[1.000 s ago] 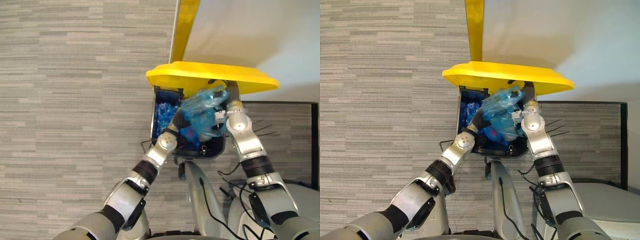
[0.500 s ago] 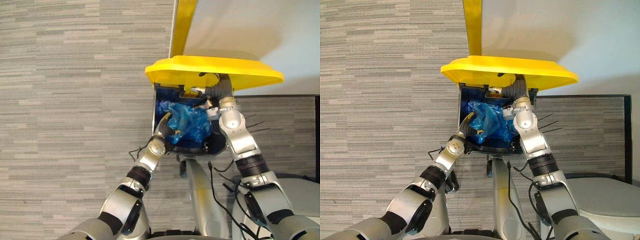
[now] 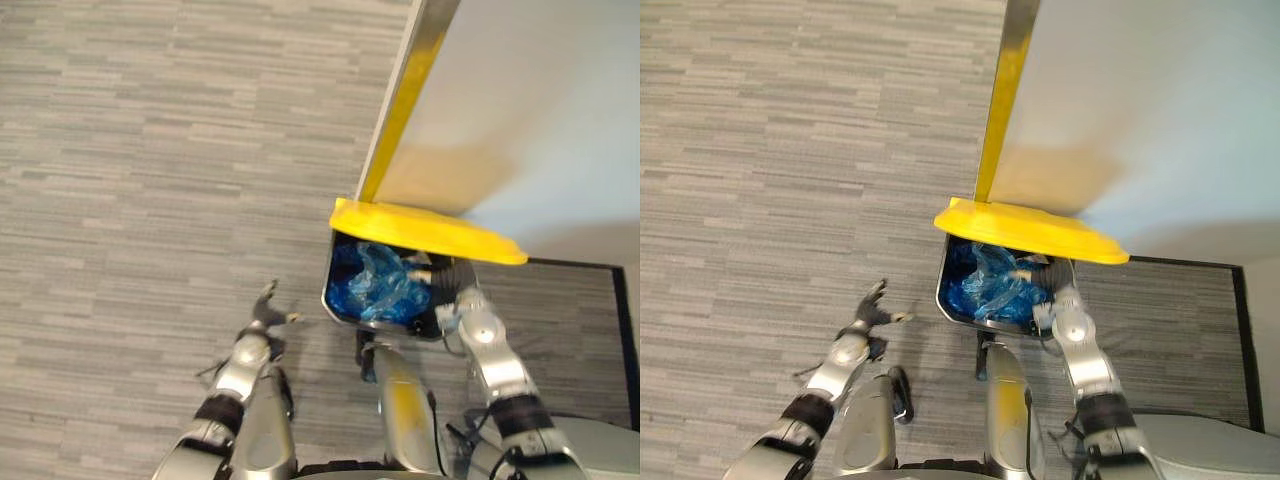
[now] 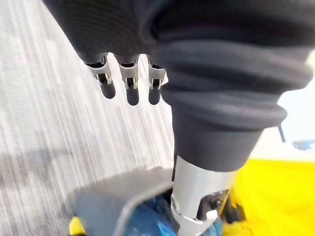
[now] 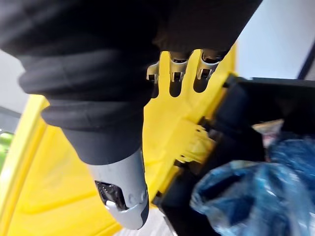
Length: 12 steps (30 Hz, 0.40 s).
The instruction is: Gather rubbish on tea table into small bin, then transfer packed bag to large trash can.
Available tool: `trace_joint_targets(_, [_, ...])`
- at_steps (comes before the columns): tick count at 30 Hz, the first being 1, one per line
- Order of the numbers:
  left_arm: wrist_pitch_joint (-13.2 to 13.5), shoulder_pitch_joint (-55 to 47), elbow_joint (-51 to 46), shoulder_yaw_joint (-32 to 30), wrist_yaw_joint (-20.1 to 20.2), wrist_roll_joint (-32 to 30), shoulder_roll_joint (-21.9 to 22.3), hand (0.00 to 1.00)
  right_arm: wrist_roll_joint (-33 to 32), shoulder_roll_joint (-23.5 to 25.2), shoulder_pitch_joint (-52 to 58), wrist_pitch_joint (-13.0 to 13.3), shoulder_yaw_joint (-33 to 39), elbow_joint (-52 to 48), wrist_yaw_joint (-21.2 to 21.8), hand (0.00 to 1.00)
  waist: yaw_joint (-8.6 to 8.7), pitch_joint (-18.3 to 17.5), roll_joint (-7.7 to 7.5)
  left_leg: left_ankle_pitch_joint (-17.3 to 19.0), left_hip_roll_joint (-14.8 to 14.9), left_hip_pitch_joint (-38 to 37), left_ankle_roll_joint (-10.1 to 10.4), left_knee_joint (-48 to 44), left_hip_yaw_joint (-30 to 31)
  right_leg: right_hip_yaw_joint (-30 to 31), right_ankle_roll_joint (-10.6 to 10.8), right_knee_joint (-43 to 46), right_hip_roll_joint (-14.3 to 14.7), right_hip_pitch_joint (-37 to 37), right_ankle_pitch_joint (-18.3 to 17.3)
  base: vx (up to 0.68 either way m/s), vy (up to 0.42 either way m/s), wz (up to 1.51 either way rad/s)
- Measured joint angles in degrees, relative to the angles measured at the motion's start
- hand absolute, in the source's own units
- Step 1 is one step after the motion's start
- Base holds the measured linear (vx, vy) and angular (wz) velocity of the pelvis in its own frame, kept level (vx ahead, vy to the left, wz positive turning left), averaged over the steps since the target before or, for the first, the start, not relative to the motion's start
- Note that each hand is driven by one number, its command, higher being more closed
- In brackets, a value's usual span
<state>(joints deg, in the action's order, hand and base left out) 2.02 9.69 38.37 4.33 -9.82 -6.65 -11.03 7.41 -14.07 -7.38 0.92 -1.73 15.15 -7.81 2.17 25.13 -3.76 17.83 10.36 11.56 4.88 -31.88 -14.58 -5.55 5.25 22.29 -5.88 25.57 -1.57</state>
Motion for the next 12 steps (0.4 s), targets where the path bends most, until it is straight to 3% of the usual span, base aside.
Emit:
trace_joint_targets(1, [0.1, -3.1, -1.2, -2.4, 0.5, 0.3, -0.8, 0.0, 0.1, 0.3, 3.0, 0.5, 0.9, 0.4, 0.7, 0.0, -0.11, -0.6, -0.29, -0.6, 0.5, -0.3, -1.6, 0.5, -1.3, 1.1, 1.7, -2.9, -0.2, -0.7, 2.3, -0.17, 0.085, -0.51])
trace_joint_targets(2, [0.4, -7.4, -3.5, -5.3, 1.3, 1.5, -1.2, 0.0, 0.3, 0.7, 6.2, 0.6, 1.3, 1.6, 1.9, 0.0, -0.1, -1.6, -0.65, -1.6, 1.0, -0.5, -2.9, 2.2, -3.6, 0.0, 0.6, 2.5, -1.0, 1.0, 1.6, -0.21, 0.108, -0.49])
trace_joint_targets(5, [0.4, -14.3, -4.3, -9.3, 2.4, 2.2, -2.1, 0.0, 2.6, 2.1, 13.4, 0.7, 2.2, 10.1, 4.8, 0.0, 0.24, -4.1, -0.56, -4.4, 1.2, -3.6, -3.1, 7.9, -4.2, -2.3, -3.8, 24.1, -1.9, -0.9, -4.3, -0.12, 0.017, -0.21])
trace_joint_targets(7, [0.4, -17.5, -5.0, -9.7, 2.7, 2.5, -1.8, 0.0, 4.0, 2.9, 16.9, 0.7, 2.5, 13.1, 5.8, 0.0, 0.18, -6.5, -0.6, -5.2, 1.3, -4.2, -2.5, 9.5, -4.3, -2.5, -4.1, 26.6, -2.6, -5.4, -6.3, -0.01, -0.105, -0.14])
trace_joint_targets(9, [0.3, -20.4, -7.5, -11.1, 3.7, 2.6, -0.2, 0.0, 4.5, 3.8, 19.8, 0.7, 4.1, 13.8, 6.6, 0.0, 0.07, -7.8, -0.2, -5.8, 1.9, -4.5, -1.4, 10.4, -4.6, -3.6, -3.2, 22.9, -1.7, -7.4, -7.2, -0.02, -0.131, -0.31])
trace_joint_targets(11, [0.4, -21.8, -7.6, -11.2, 4.7, 2.6, 3.0, 0.0, 4.4, 4.4, 21.9, 0.8, 6.1, 14.4, 6.7, 0.0, -0.08, -11.6, 0.65, -8.1, 2.7, -4.5, -0.5, 13.7, -5.9, -3.8, -2.8, 15.3, 0.7, -9.3, -8.5, 0.0, -0.122, -0.35])
trace_joint_targets(12, [0.4, -22.0, -7.5, -11.2, 5.0, 2.6, 3.7, 0.0, 4.4, 4.6, 22.1, 1.0, 7.0, 15.8, 6.6, 0.0, -0.02, -13.7, 0.29, -9.5, 2.7, -4.5, 0.1, 15.8, -6.7, -3.8, -3.5, 9.1, 1.4, -11.3, -10.1, 0.02, -0.088, -0.27])
